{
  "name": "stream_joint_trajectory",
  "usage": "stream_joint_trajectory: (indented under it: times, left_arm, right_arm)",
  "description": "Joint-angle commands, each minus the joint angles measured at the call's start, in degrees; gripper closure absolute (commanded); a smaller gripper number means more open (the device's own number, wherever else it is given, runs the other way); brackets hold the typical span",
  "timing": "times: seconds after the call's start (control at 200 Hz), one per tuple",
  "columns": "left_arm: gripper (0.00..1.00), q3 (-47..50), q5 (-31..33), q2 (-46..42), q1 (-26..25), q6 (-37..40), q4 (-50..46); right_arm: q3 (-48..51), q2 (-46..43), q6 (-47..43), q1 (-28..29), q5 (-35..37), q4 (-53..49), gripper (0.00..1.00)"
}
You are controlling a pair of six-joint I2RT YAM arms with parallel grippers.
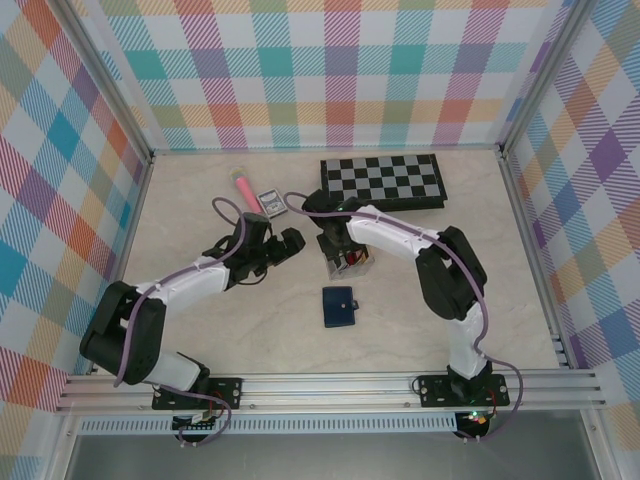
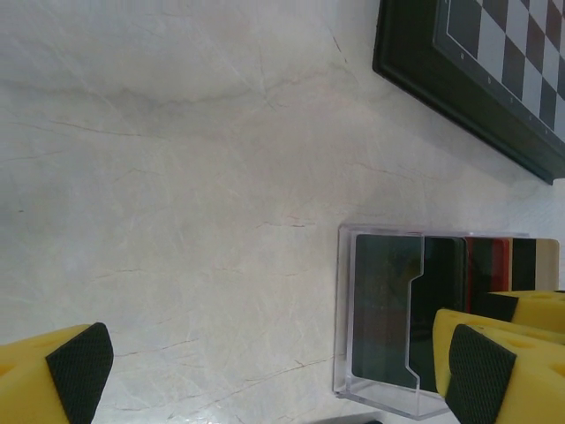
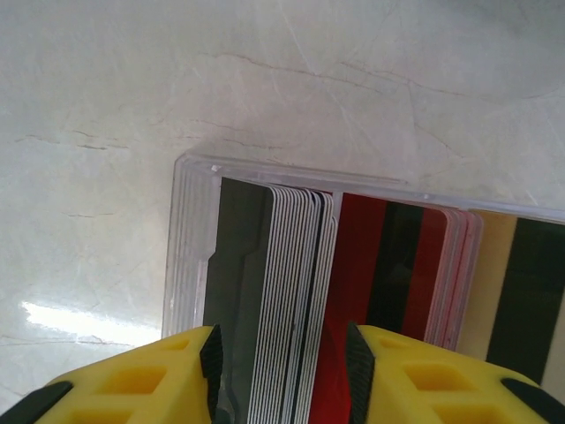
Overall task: Put the credit cards into the card holder
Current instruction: Pick up the credit card from the storage box.
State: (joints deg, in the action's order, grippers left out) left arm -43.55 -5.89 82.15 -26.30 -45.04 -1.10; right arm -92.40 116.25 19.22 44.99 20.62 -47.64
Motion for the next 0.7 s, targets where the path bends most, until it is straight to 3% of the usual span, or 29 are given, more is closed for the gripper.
stream_joint_trajectory:
  times: [0.0,0.415,0.695]
  left_arm:
    - [0.0,1.4,3.1,-2.7,0.7,-0.9,1.0]
    - [0.0,1.6,3.1,-2.6,0.8,-1.3,0.8]
    - [0.0,1.0,2.2,-1.6,0.8,-1.3,0.9]
  right_arm:
    - [-2.4,1.6,0.8,0.8,2.4,-2.9,0.55]
    - [-3.8,3.2,1.6,2.1,14.2,-6.5,0.56]
    - [-3.1,1.8,1.1,2.1,14.4,-6.3,0.66]
